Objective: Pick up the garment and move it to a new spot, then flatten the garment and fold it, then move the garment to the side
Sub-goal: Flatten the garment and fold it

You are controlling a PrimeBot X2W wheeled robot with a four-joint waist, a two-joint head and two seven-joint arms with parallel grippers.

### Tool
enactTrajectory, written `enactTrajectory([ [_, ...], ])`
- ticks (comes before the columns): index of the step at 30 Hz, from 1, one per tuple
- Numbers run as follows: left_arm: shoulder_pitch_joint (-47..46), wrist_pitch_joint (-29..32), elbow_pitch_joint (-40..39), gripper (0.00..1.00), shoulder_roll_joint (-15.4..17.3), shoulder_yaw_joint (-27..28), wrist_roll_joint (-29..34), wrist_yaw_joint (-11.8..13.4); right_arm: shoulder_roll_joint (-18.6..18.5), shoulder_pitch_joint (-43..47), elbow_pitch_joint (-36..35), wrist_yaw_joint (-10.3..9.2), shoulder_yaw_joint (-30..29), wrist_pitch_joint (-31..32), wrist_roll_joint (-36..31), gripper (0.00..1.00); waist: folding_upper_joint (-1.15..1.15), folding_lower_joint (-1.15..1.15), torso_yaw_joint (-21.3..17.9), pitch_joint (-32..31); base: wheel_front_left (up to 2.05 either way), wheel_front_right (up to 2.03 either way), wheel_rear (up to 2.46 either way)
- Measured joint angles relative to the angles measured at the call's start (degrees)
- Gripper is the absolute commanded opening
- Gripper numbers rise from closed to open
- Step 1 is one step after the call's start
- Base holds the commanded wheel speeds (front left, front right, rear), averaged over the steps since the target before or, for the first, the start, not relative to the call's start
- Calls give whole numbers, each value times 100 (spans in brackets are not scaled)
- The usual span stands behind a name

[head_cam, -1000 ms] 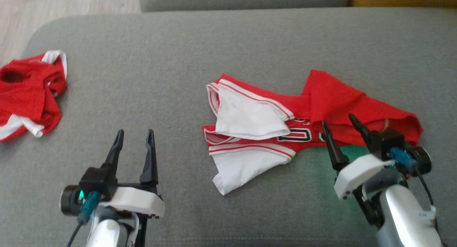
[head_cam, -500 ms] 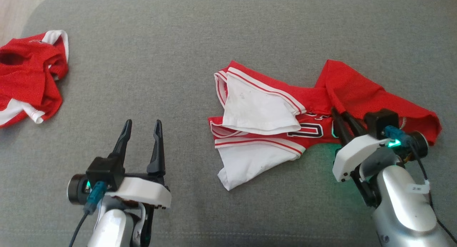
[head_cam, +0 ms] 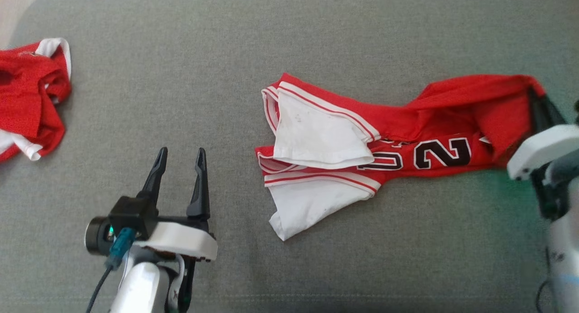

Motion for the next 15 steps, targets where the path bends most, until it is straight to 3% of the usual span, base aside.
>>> enactTrajectory([
  [5,-215,0,-4,100,-11,-7,53,-49,-321,-598,761,0,62,-99,401,0,0,0,25,161,0,0,0],
  [11,-347,0,-3,100,-23,-21,59,-55,-728,-1337,1711,1,586,-655,509,0,0,0,63,352,0,0,0],
  [12,-347,0,-4,100,-23,-21,60,-56,-771,-1440,1883,1,621,-735,505,9,0,0,63,377,0,0,0],
  [14,-355,0,-1,100,-27,-23,78,-56,-858,-1635,2249,1,701,-866,508,100,0,0,54,429,0,0,0],
  [15,-365,0,1,100,-30,-26,94,-58,-873,-1725,2421,1,700,-946,509,100,0,0,44,451,0,0,0],
])
